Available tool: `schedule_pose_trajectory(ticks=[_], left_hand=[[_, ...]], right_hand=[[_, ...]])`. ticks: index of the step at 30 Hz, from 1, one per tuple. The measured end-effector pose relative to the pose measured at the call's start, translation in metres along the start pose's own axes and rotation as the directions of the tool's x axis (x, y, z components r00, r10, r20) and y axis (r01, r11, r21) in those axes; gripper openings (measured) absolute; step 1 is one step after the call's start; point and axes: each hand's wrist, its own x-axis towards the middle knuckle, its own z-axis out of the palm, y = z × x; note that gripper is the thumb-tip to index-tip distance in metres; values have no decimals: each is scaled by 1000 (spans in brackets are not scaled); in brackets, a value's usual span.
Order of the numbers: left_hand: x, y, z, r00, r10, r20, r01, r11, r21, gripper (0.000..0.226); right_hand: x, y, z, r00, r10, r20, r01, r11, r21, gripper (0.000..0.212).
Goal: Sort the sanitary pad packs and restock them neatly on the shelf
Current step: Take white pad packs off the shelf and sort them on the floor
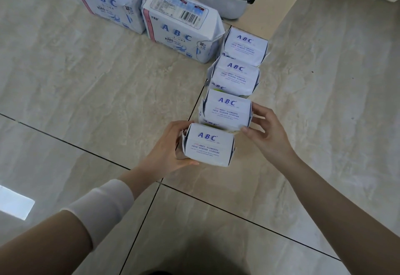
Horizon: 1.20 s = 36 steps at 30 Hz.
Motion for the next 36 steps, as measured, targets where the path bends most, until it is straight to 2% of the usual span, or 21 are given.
schedule_pose_trajectory(ticks=[5,18,24,27,29,31,33,36], left_hand=[[1,6,0,1000,-18,-9,18,1000,-15,67],[11,10,-3,1000,-9,-7,9,1000,14,69],[11,12,-3,1000,-24,5,24,999,44,75],[7,16,-5,994,-104,46,100,991,86,96],[1,32,-13,978,-196,74,187,976,113,108],[-8,60,-25,957,-284,65,275,954,119,108],[-17,96,-40,939,-342,41,333,931,152,100],[-28,164,-63,938,-347,-5,340,917,208,82]], right_hand=[[1,1,9,995,27,-95,-22,999,50,35],[2,-2,12,986,89,-139,-78,994,83,36],[1,-2,15,980,109,-164,-99,993,69,35],[-3,-5,16,966,156,-209,-150,988,40,39],[-9,-17,14,949,187,-252,-191,982,10,45],[-19,-38,10,931,224,-288,-239,971,-20,46],[-33,-69,5,923,249,-295,-283,956,-80,47],[-58,-129,-4,937,225,-268,-284,936,-207,48]])
